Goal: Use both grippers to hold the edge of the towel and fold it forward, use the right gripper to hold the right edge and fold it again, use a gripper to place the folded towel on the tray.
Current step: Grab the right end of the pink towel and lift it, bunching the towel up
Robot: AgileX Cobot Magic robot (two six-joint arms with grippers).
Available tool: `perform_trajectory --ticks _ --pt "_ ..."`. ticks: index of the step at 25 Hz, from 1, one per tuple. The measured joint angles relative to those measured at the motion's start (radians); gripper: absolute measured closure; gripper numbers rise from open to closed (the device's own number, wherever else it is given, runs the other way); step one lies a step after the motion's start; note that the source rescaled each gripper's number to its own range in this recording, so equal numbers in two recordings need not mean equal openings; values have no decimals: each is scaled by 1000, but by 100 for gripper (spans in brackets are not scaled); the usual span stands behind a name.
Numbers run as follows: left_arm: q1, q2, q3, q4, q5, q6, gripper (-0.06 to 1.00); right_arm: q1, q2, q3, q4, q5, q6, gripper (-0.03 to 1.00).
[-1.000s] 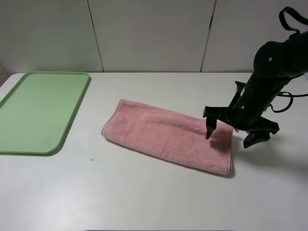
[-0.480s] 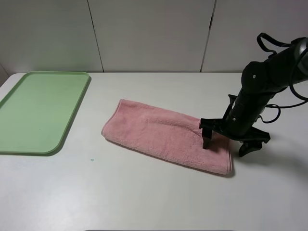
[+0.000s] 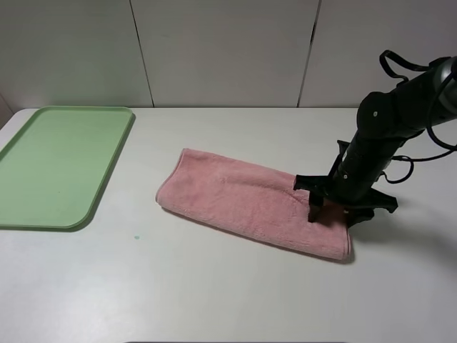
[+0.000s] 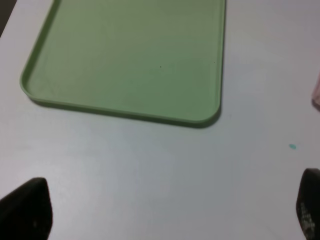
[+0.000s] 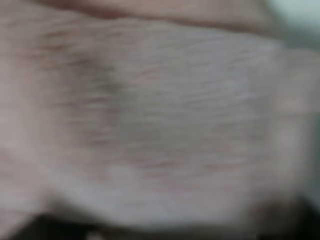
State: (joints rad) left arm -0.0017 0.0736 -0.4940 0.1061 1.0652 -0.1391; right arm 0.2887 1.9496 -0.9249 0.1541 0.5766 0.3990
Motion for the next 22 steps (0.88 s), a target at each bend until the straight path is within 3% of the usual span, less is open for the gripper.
perform_trajectory --ticks 1,3,14,22 --pt "0 0 0 0 0 0 -4 2 1 0 17 -7 -1 69" --pt "0 0 0 0 0 0 -4 9 2 -1 33 -16 -2 92" --pt "0 0 0 0 0 1 -4 10 0 -5 29 -1 -6 92" --pt "0 0 0 0 0 1 -4 10 -125 -1 -67 101 -9 92"
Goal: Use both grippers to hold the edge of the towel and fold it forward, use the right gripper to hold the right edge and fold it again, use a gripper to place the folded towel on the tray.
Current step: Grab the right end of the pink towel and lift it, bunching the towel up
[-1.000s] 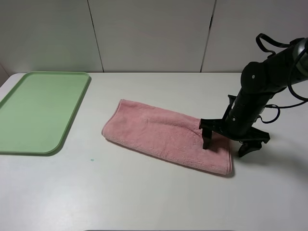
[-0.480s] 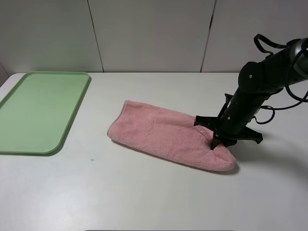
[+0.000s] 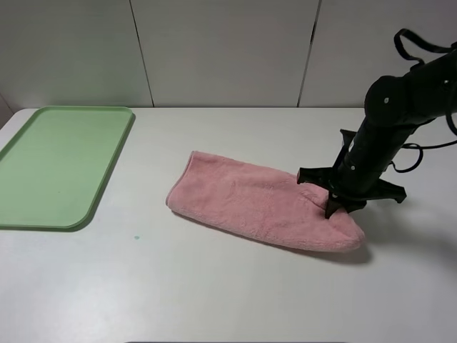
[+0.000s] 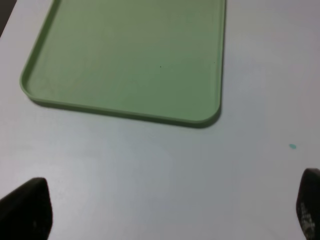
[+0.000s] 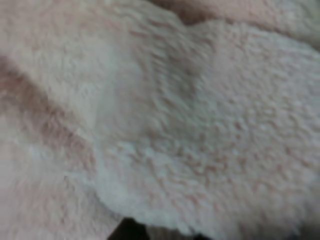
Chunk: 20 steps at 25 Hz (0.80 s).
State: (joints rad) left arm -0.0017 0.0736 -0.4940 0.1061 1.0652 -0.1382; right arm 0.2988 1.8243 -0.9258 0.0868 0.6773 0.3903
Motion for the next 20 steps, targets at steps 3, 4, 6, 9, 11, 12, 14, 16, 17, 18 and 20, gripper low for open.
perform_trajectory --ticks 3,4,6,9,11,12,14,16,17,18,20 --pt "0 0 0 0 0 0 -4 0 -58 0 -58 52 15 92" --pt "0 0 0 0 0 0 -4 0 -77 0 -87 67 25 92" --pt "0 0 0 0 0 0 -4 0 -106 0 -132 107 45 92" --pt "0 0 0 0 0 0 -4 0 -144 1 -202 157 64 92" --pt "0 0 0 0 0 0 -4 0 -167 1 -245 188 76 92" --pt "0 0 0 0 0 0 -4 0 -173 1 -266 203 83 92" --pt "0 0 0 0 0 0 -4 0 -185 1 -309 249 91 92" --pt "0 0 0 0 0 0 -4 0 -190 1 -356 289 97 92" --pt "0 0 0 0 0 0 -4 0 -192 1 -375 309 101 92" --pt "0 0 0 0 0 0 -4 0 -193 1 -391 327 101 92" --pt "0 0 0 0 0 0 -4 0 -193 1 -414 351 101 92"
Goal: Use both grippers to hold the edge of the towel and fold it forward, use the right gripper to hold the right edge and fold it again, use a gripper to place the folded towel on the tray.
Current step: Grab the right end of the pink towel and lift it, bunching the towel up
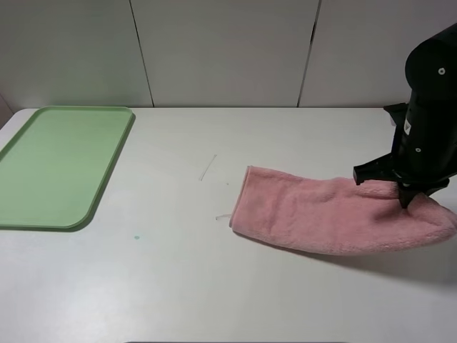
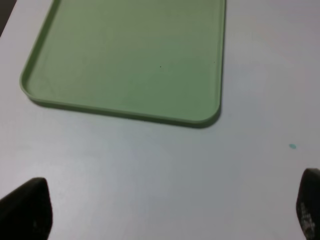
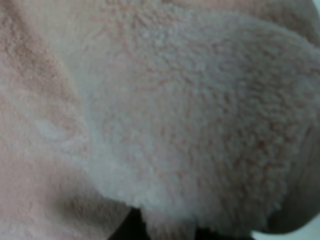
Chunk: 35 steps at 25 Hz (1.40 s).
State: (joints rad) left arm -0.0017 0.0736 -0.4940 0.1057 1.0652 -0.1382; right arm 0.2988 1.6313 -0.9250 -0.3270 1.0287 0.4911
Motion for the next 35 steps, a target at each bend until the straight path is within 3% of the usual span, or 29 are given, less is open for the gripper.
perform_trajectory --ticks 9,26,35 --pt "0 0 0 0 0 0 -4 0 -47 0 8 18 6 92" --pt "0 0 0 0 0 1 -4 4 -82 -2 434 -210 -95 92" --pt "0 0 0 0 0 1 -4 140 -52 -2 430 -305 13 92"
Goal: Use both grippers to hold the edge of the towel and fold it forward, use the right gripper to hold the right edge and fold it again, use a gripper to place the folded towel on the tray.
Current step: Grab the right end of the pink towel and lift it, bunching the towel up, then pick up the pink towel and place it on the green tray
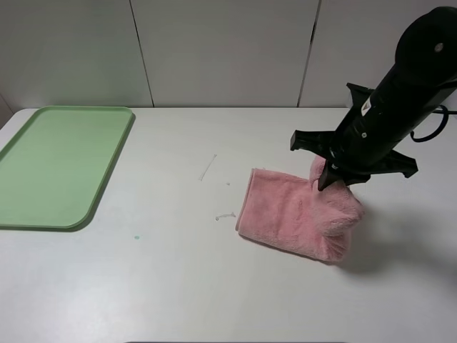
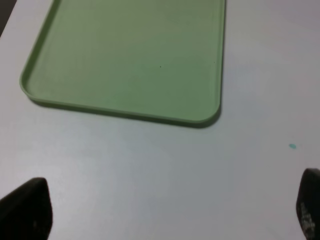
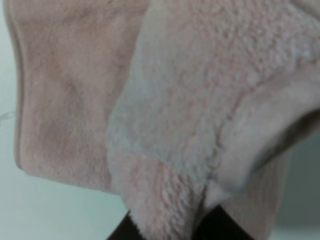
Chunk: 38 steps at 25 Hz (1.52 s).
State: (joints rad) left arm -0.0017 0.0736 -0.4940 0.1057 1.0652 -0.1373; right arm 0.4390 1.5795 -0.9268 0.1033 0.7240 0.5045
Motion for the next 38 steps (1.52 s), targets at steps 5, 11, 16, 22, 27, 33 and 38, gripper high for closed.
perform_trajectory --ticks 5,11,16,22,27,33,38 --pt "0 0 0 0 0 0 -4 24 33 0 2 -38 31 92" --pt "0 0 0 0 0 0 -4 24 48 0 10 -63 36 82" --pt "0 0 0 0 0 0 -4 24 48 0 93 -124 -40 14" --pt "0 0 0 0 -1 0 -4 24 48 0 247 -165 -194 -2" --pt "0 0 0 0 -1 0 -4 24 48 0 251 -162 -206 -3" --pt "0 0 0 0 -1 0 -4 24 39 0 227 -91 -217 -3" --pt "0 0 0 0 -1 0 -4 24 -48 0 154 3 -247 -3"
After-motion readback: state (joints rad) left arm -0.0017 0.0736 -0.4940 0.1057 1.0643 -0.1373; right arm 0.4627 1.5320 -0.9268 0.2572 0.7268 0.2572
